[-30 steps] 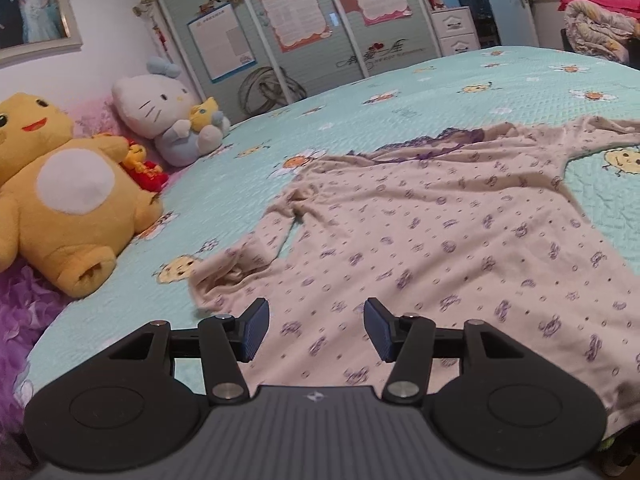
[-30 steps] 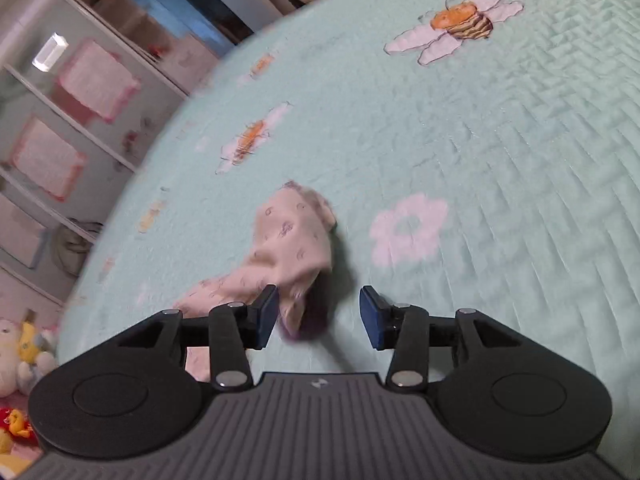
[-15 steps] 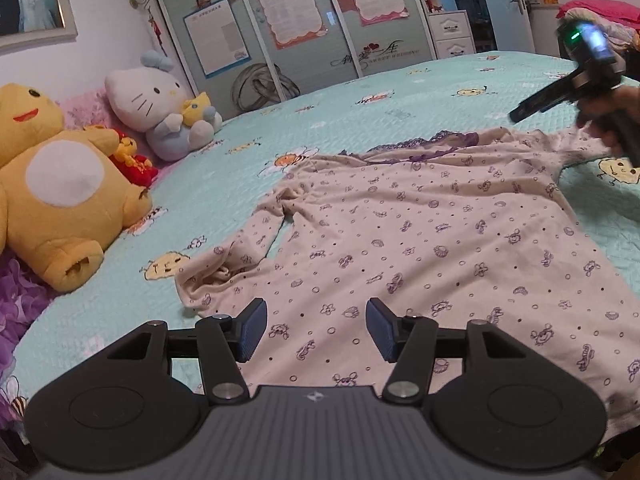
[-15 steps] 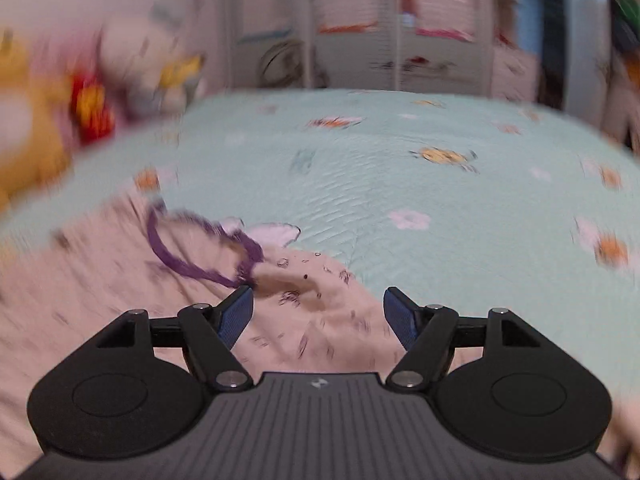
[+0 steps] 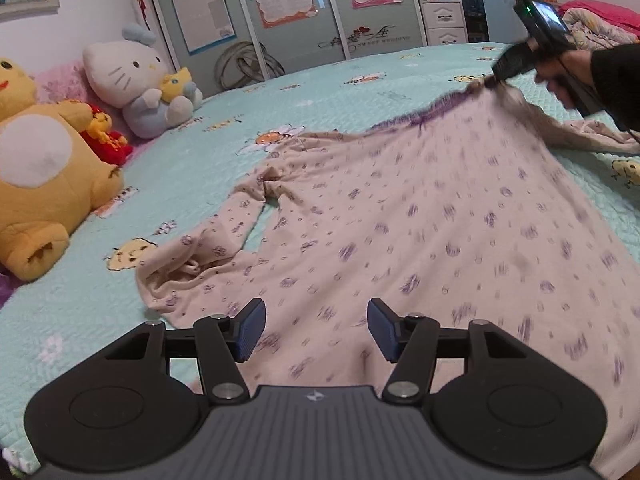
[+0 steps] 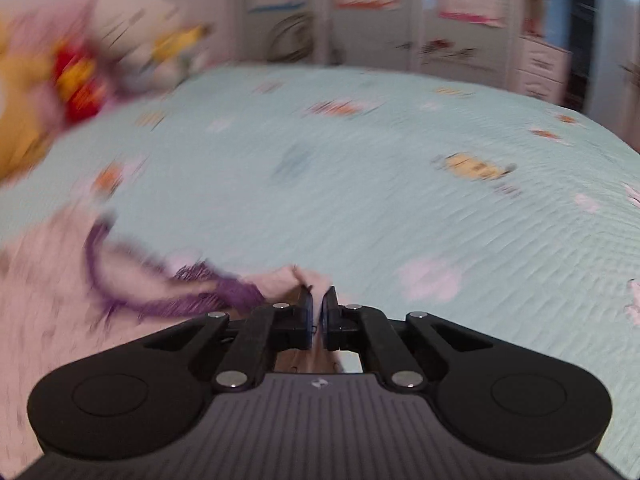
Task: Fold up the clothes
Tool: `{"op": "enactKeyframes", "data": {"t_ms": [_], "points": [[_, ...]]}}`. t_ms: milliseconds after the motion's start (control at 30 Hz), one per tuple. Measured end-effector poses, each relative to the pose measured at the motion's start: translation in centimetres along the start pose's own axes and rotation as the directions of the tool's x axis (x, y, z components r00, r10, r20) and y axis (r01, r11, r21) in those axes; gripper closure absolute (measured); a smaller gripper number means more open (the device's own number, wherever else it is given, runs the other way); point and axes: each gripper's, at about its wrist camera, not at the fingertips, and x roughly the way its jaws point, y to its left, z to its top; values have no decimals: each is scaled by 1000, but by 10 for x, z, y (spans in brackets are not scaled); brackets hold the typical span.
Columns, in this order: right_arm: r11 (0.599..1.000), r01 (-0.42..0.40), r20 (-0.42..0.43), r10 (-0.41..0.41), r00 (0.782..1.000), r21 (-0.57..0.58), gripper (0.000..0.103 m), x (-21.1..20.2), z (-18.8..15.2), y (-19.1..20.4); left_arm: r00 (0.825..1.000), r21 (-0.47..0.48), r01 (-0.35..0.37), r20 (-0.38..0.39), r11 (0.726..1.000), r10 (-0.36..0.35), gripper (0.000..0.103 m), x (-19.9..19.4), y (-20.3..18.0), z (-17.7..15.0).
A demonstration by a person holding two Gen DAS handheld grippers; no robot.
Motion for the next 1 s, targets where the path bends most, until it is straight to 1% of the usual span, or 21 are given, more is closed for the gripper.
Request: {"op": "enactKeyframes", "data": {"t_ms": [33,100,133,167,233,267,300,333,367,400,433,467,533,600,667,767,833,933,967,1000], "points": [[999,8,9,-9,1000,43,100,6,11,-11,1000,-3,9,-1,1000,-9,42,2,0,2],[994,56,9,-57,998,91,100,23,26,-28,1000,-2,25,1,1000,-25,42,7,-1,5],[990,92,-15,-91,996,104,98,33,27,-33,1000,4,30,8,1000,-30,42,8,-1,9],[985,124,-74,-116,990,117,92,44,23,-38,999,10,35,15,999,-35,42,10,-2,12],[975,180,-153,-160,975,127,90,57,9,-40,998,18,46,39,999,-47,42,12,2,23],[972,182,-109,-167,980,146,88,47,0,-40,997,20,52,56,998,-53,42,12,5,29],[969,165,-32,-162,986,182,85,28,-9,-41,996,22,57,74,998,-59,42,13,9,36],[963,144,35,-156,987,228,68,6,-20,-41,994,27,56,93,998,-59,41,14,13,44],[955,119,102,-151,983,271,46,-17,-32,-41,993,28,60,105,998,-62,40,18,17,52],[946,85,164,-142,976,313,36,-41,-47,-39,991,29,64,117,998,-67,39,23,21,61],[941,33,211,-110,971,336,25,-60,-64,-36,989,26,75,126,997,-77,39,29,25,70],[941,-21,227,-60,972,338,25,-75,-79,-32,987,22,84,134,996,-87,39,36,29,79],[935,-94,214,20,977,342,25,-90,-108,-27,987,21,84,138,996,-86,39,57,35,101],[902,-154,223,66,973,404,25,-96,-135,-27,986,19,88,139,996,-89,37,84,42,123],[858,-219,236,119,964,465,25,-96,-156,-28,990,-5,100,100,995,-99,37,124,49,145],[816,-268,265,147,953,512,25,-93,-164,-35,993,6,110,29,994,-110,37,189,54,172],[786,-298,278,167,946,541,25,-91,-167,-41,992,0,121,-30,993,-121,37,234,57,187],[737,-342,300,196,934,583,26,-87,-172,-51,983,-63,139,-116,988,-145,37,290,64,200],[727,-353,310,201,929,589,26,-86,-174,-52,975,-90,162,-137,983,-173,38,300,66,199],[727,-356,311,203,928,587,26,-86,-173,-52,967,-116,185,-157,976,-202,40,311,67,198]]}}
